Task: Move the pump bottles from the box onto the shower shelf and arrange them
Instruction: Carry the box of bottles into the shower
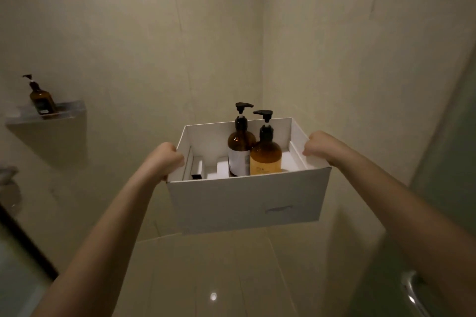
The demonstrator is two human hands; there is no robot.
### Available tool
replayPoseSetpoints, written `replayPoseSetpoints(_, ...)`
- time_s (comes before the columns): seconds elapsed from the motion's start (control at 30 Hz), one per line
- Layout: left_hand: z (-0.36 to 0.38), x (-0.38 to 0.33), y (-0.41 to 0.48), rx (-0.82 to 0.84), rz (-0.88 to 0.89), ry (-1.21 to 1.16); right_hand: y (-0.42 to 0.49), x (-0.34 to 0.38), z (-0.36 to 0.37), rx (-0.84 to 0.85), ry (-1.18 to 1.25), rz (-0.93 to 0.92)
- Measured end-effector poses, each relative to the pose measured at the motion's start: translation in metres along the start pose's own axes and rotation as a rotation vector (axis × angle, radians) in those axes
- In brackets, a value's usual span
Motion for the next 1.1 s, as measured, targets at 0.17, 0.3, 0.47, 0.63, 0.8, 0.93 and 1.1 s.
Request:
replayPoseSetpoints(0.17, 0.010, -0.005, 0.063, 0.005, 0.015, -0.020, 0.058, 0.016, 0.002, -0.004, 0.006, 0.000)
replayPoseSetpoints(0.3, 0.009, -0.005, 0.107, 0.001, 0.009, -0.025, 0.098, 0.036, 0.003, -0.010, -0.013, -0.015)
replayPoseSetpoints(0.47, 0.001, -0.003, 0.152, -0.025, -0.017, -0.034, 0.145, 0.064, 0.007, -0.014, -0.012, -0.047)
replayPoseSetpoints(0.63, -0.008, 0.003, 0.192, -0.062, -0.052, -0.024, 0.195, 0.093, 0.020, 0.024, -0.053, -0.073)
replayPoseSetpoints(0.8, -0.013, 0.018, 0.234, -0.125, -0.113, -0.053, 0.258, 0.132, 0.034, 0.066, -0.088, -0.146)
replayPoseSetpoints(0.93, -0.022, 0.028, 0.268, -0.190, -0.176, -0.069, 0.315, 0.172, 0.043, 0.116, -0.077, -0.237)
replayPoseSetpoints(1.1, -0.041, 0.034, 0.311, -0.289, -0.249, -0.045, 0.380, 0.226, 0.057, 0.179, -0.095, -0.356)
Point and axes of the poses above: each hand's wrist, its own y-axis towards the middle knuckle, its own z-axis out of the palm, x = y × z, the point moved 6 cm from there along y, towards the middle knuckle, and after that the axes turned 3 degrees about -y, right-handed, at the moved point
